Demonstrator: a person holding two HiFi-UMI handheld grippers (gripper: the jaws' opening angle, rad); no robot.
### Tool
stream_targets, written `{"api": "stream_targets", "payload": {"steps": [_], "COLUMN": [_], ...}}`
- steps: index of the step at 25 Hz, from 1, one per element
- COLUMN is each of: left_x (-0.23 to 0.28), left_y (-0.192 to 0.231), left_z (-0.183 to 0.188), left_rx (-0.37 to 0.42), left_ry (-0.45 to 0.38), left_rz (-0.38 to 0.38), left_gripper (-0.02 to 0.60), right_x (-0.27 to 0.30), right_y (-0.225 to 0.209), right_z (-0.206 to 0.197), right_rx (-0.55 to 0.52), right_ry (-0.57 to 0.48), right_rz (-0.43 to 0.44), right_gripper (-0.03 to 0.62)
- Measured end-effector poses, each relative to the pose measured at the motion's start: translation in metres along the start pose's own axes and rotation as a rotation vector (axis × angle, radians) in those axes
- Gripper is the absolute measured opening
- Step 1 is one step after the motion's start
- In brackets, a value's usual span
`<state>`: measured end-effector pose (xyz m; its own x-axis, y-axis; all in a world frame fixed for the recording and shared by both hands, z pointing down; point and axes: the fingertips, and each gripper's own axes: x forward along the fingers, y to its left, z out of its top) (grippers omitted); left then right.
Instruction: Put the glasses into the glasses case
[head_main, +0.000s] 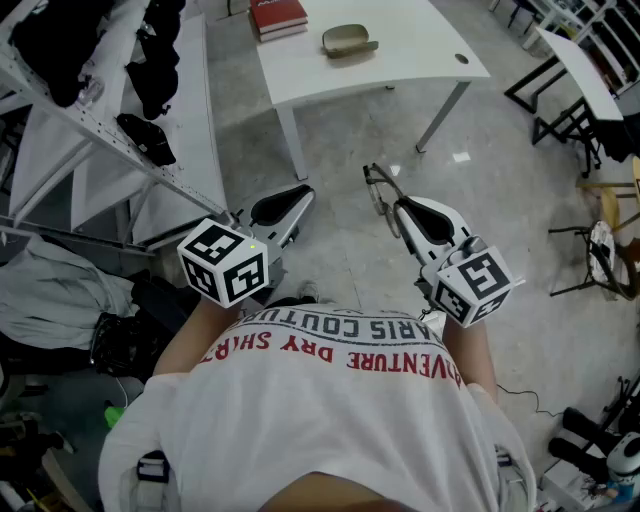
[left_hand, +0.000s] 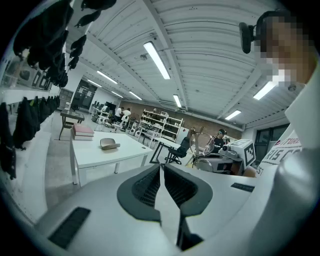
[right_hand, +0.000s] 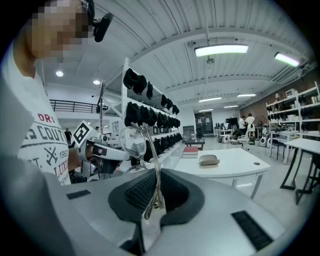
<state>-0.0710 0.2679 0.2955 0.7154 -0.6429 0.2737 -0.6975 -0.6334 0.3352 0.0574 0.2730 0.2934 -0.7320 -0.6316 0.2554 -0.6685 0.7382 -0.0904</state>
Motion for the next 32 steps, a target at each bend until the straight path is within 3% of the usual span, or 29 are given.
{"api": "stream_targets", "payload": {"steps": [7,15,22,32], "left_x": [-0.010,-0.005,0.009,0.047], "left_y": [-0.035,-0.048,-0.042,-0.003], "left_z": [-0.006,-0.007,-0.002,0.011], "left_rx": [0.014,0.024,0.028,0.030], "left_ry": [-0.028,-0.033,-0.041,-0.044], "left_rz": [-0.004,-0.026,-0.045,-0.053], "left_gripper": [0.048,0.048,0.048,0.048], "right_x": [-0.040,-0.050,-0.042,-0.007], "right_y": [0.005,0.003,-0.008,-0.055], "right_z": [-0.007,-0.010,-0.009,-0.001], "right_rx": [-0.011,-0.031,-0.066,-0.094], "right_ry": [0.007,0.019,0.035,0.038], "right_rz": [-0.028,-0.056,-0.062,-0.097], "right_gripper": [0.040,0.040,0.040,0.040]}}
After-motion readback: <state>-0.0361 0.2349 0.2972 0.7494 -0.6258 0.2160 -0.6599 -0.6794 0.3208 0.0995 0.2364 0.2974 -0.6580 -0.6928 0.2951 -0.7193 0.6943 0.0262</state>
